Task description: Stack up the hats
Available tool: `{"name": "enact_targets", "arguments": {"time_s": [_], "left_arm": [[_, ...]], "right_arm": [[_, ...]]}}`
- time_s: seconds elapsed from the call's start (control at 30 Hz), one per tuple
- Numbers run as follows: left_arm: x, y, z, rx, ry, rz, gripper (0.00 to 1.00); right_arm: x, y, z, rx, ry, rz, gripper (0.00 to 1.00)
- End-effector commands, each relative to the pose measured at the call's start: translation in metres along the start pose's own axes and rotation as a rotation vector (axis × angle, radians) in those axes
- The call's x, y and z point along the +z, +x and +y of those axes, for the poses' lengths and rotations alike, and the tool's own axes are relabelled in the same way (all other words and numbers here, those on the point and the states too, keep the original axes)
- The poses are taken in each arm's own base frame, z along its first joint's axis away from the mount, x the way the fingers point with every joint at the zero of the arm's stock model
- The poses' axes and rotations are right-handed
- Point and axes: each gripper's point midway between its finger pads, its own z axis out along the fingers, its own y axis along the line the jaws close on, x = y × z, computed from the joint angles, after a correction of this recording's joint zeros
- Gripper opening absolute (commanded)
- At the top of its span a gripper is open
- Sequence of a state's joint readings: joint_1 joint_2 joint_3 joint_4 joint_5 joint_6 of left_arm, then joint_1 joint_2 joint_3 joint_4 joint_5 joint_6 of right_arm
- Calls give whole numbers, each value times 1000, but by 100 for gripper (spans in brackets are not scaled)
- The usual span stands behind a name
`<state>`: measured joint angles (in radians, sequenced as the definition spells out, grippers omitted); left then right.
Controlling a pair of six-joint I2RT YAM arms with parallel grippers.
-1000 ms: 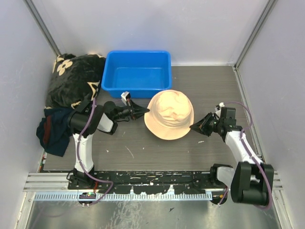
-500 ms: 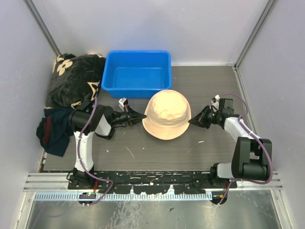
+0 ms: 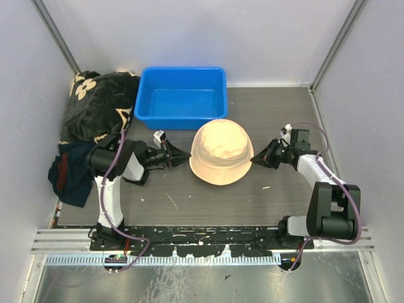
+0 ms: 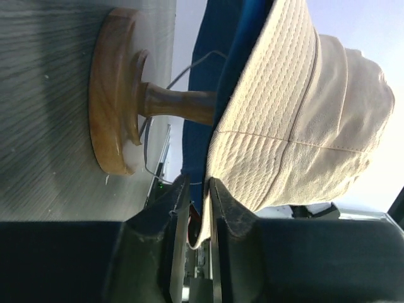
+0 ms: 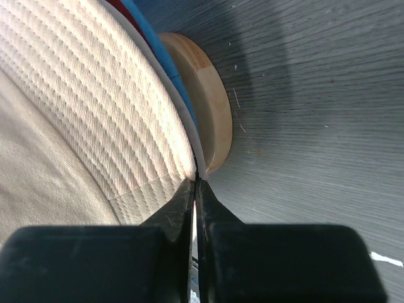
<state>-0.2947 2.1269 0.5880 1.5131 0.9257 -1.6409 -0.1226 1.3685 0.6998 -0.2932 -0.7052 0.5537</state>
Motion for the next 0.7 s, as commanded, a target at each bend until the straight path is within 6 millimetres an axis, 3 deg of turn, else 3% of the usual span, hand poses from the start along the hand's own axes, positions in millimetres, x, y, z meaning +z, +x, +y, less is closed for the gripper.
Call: {"name": "enact_targets", "arguments": {"time_s": [0.0,0.13,0.27,0.47,0.67], "left_arm": [[-4,-10,-9,16,-9,-31,30],[0,-16,-33,56,34,-45,37],[-6,-24,-37,63,40,-81,37],[-30,-42,-46,101,50,-156,37],[-50,-56,-72,187,39,-194,38]], "right_arm": [[-16,-20,-3,-56,98,-111,10],[-27,-27,12,-75,80,-147,27],[-34,-32,16,-96,95,-173,51],[-44,-48,12,-120,178,-237,58],[-53,-86,29,-156,209,-311,61]]}}
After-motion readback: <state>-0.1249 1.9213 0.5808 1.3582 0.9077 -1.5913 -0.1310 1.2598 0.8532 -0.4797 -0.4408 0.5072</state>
